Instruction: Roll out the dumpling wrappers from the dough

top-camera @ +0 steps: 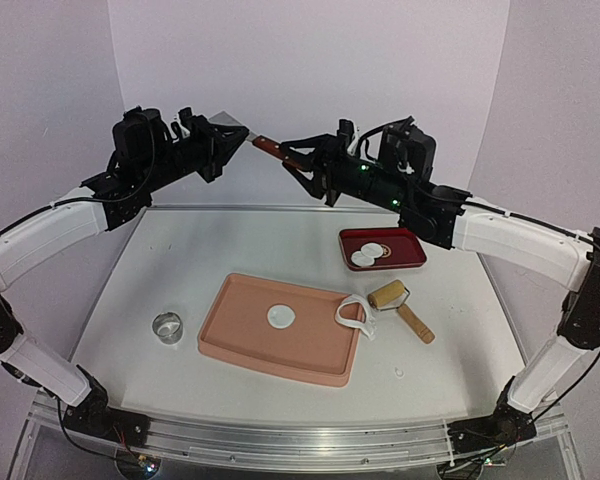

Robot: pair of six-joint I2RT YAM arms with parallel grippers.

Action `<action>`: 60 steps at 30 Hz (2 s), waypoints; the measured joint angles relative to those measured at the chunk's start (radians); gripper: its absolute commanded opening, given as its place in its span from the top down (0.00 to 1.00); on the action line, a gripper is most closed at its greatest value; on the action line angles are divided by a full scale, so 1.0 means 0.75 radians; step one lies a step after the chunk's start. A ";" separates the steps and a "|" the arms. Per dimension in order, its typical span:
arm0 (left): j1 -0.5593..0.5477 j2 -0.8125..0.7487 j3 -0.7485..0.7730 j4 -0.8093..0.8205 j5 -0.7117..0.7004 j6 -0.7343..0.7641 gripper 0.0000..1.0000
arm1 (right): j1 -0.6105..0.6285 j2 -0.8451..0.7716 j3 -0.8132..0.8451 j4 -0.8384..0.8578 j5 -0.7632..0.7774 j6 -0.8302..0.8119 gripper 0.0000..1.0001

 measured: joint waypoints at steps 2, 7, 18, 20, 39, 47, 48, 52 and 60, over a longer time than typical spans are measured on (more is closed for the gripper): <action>0.000 0.000 0.000 -0.007 0.001 0.008 1.00 | -0.001 0.001 0.000 -0.007 -0.001 0.001 0.64; 0.000 0.000 0.000 -0.009 0.009 0.021 1.00 | -0.006 0.004 0.000 -0.013 -0.001 0.005 0.69; 0.004 -0.001 -0.008 0.014 0.019 0.028 0.43 | -0.009 0.012 0.001 0.008 -0.010 0.066 1.00; 0.002 -0.003 -0.011 -0.011 0.019 0.032 0.25 | -0.009 0.012 -0.001 -0.013 -0.004 0.049 1.00; -0.003 -0.321 -0.219 -0.465 -0.067 0.230 0.05 | -0.050 -0.245 -0.158 -0.628 0.071 -0.098 1.00; -0.003 -0.409 -0.251 -0.864 -0.197 0.451 0.09 | -0.128 -0.538 -0.359 -1.082 0.026 -0.118 1.00; -0.003 -0.405 -0.251 -0.901 -0.217 0.475 0.09 | -0.127 -0.557 -0.397 -1.103 0.008 -0.118 1.00; -0.003 -0.350 -0.266 -1.038 -0.287 0.579 0.10 | -0.127 -0.583 -0.557 -1.208 -0.056 -0.115 1.00; 0.021 -0.155 -0.331 -1.081 -0.238 0.686 0.13 | -0.127 -0.556 -0.641 -1.238 -0.134 -0.164 1.00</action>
